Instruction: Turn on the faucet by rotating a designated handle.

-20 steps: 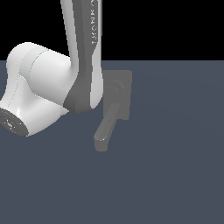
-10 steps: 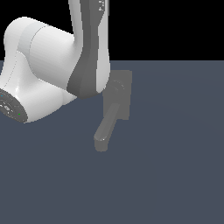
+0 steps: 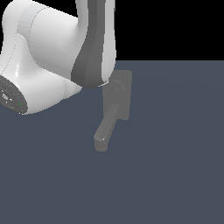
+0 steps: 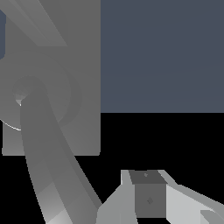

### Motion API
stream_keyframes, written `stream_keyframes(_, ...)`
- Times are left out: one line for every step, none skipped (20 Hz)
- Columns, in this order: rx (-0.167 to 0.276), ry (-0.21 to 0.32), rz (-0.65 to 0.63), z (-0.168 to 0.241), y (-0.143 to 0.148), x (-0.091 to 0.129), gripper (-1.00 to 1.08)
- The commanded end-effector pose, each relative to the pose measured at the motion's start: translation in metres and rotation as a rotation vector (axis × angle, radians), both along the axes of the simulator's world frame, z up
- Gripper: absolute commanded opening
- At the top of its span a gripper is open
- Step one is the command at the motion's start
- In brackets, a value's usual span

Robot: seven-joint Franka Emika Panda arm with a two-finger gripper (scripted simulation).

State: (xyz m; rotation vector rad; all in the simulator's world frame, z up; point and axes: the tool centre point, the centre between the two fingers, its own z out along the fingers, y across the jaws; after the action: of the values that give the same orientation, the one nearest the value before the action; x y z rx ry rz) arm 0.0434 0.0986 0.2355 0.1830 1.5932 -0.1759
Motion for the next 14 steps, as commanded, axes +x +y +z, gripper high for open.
stream_keyframes(0.000, -0.018, -0.001, 0.015, -0.006, 0.002, -1.00)
stream_keyframes(0.000, -0.019, 0.000, 0.017, -0.008, 0.001, -1.00)
stream_keyframes(0.000, -0.020, 0.000, 0.020, -0.011, 0.001, -1.00)
stream_keyframes(0.000, -0.020, 0.000, 0.023, -0.013, 0.000, -1.00)
stream_keyframes(0.001, -0.021, 0.000, 0.025, -0.016, 0.000, -1.00)
stream_keyframes(0.001, -0.022, 0.000, 0.028, -0.018, -0.001, -1.00)
stream_keyframes(0.001, -0.023, 0.001, 0.031, -0.021, -0.001, -1.00)
stream_keyframes(0.001, -0.024, 0.001, 0.033, -0.023, -0.001, -1.00)
stream_keyframes(0.001, -0.025, 0.001, 0.036, -0.026, -0.002, -1.00)
stream_keyframes(0.001, -0.025, 0.001, 0.039, -0.028, -0.002, -1.00)
stream_keyframes(0.001, -0.026, 0.001, 0.042, -0.031, -0.003, -1.00)
stream_keyframes(0.001, -0.027, 0.002, 0.044, -0.033, -0.003, -1.00)
stream_keyframes(0.001, -0.028, 0.002, 0.047, -0.036, -0.004, -1.00)
stream_keyframes(0.002, -0.029, 0.002, 0.050, -0.038, -0.004, -1.00)
